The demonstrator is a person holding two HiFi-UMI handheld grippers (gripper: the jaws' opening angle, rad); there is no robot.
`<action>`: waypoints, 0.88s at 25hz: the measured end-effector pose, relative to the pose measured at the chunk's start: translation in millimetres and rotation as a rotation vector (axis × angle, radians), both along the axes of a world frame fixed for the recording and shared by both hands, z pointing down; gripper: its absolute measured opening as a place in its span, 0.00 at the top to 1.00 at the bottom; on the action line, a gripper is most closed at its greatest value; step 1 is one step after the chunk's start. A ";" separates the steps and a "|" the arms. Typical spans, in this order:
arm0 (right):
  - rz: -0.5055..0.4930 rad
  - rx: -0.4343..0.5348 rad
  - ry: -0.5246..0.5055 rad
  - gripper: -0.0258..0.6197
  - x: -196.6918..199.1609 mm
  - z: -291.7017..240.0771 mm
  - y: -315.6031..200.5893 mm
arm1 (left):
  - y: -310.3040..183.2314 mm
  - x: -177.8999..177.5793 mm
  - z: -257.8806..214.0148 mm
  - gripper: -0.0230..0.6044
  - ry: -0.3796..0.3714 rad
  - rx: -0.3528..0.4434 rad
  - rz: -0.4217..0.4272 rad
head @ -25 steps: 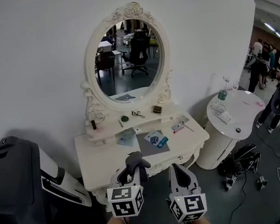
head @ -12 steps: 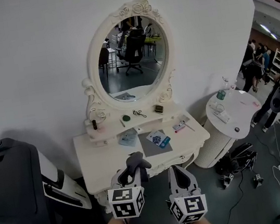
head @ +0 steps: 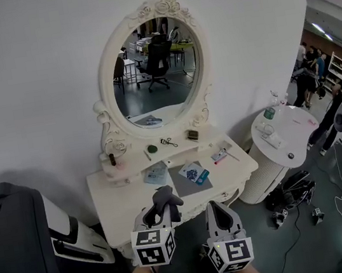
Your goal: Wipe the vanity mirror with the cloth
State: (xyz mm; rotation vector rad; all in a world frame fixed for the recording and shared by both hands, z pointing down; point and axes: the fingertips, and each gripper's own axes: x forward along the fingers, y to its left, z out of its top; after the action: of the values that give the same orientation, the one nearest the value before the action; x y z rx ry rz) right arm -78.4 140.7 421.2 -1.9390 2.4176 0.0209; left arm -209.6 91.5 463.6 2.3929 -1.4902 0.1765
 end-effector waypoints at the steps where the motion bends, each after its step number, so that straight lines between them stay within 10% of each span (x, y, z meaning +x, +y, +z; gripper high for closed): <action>1: -0.002 0.006 0.007 0.94 1.2 1.2 -6.0 | -6.2 1.9 0.6 0.82 -0.005 0.001 -0.003; 22: -0.290 -0.048 0.006 0.94 81.5 14.3 -272.1 | -249.0 92.7 -0.2 0.82 -0.069 -0.019 -0.202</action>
State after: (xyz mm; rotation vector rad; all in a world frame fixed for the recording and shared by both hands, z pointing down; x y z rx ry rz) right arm 3.1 -131.4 435.6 -1.5870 2.6997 -0.0412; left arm -116.9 -157.6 463.4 2.2237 -1.7415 0.2265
